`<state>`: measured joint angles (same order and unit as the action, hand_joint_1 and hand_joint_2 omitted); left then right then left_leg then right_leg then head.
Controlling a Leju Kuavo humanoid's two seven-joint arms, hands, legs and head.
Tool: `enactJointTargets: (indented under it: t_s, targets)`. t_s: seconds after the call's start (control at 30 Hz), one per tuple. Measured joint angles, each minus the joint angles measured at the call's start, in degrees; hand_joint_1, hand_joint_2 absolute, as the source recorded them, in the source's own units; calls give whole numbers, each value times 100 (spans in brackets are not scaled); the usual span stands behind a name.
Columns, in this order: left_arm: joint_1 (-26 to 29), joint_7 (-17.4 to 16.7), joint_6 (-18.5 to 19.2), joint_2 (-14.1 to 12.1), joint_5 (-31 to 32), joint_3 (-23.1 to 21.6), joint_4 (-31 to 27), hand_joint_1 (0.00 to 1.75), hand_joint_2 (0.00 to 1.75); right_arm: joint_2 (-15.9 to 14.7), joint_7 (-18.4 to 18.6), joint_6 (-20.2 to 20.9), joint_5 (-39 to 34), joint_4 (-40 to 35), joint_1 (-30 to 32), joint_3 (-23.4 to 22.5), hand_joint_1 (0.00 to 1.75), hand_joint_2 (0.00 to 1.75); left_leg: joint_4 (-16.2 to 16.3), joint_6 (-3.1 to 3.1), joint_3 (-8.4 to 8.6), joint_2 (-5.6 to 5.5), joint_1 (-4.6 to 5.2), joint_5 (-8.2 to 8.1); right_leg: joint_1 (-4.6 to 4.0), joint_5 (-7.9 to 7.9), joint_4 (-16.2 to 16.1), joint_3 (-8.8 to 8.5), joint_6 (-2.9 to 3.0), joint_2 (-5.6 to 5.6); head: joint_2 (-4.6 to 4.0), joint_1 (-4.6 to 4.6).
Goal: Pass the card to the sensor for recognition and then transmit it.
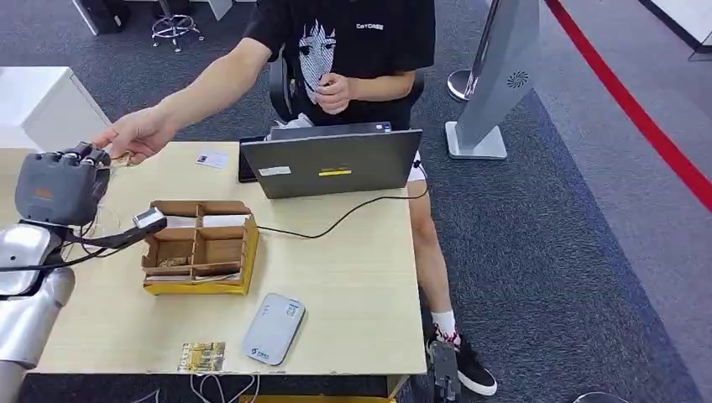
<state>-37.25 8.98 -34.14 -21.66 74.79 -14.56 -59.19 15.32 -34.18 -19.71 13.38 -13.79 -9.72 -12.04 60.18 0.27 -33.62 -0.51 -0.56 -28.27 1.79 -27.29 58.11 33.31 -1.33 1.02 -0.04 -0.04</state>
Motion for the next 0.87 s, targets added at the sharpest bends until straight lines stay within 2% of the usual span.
enactJointTargets:
  t_s: [0.13, 0.17, 0.3, 0.33, 0.37, 0.87]
  targets:
    - [0, -13, -33, 0, -4, 0, 79, 175, 175, 7, 0, 9, 0, 0, 3, 35, 0, 175, 0, 1, 0, 20, 0, -4, 0, 0, 0, 6, 0, 21, 0, 0]
    - [0, -17, -44, 0, -9, 0, 92, 126, 175, 7, -2, 9, 0, 0, 4, 46, 0, 175, 0, 0, 0, 24, 0, -5, 0, 0, 0, 8, 0, 23, 0, 2]
    - [0, -55, -125, 2, 4, 0, 98, 126, 175, 7, 0, 9, 0, 0, 5, 68, 0, 175, -1, -4, 0, 30, -1, -10, -1, 0, 1, 13, 1, 31, 0, 0]
    - [0, -59, -140, 2, 4, 0, 98, 10, 175, 7, 0, 9, 0, 0, 5, 68, 0, 175, -2, -3, 0, 31, -1, -10, -1, 0, 0, 13, 1, 31, 0, 2]
    - [0, -59, -149, 2, 4, 0, 98, 0, 175, 7, 0, 9, 0, 0, 5, 68, 0, 175, -2, -3, 0, 31, -1, -10, -1, 0, 0, 13, 1, 31, 0, 0]
    - [97, -63, -236, 28, 105, 4, 98, 0, 175, 9, 17, 17, 0, 0, 5, 70, 0, 175, -2, -4, -2, 24, -1, -7, -1, 1, 1, 10, 0, 21, 0, 2]
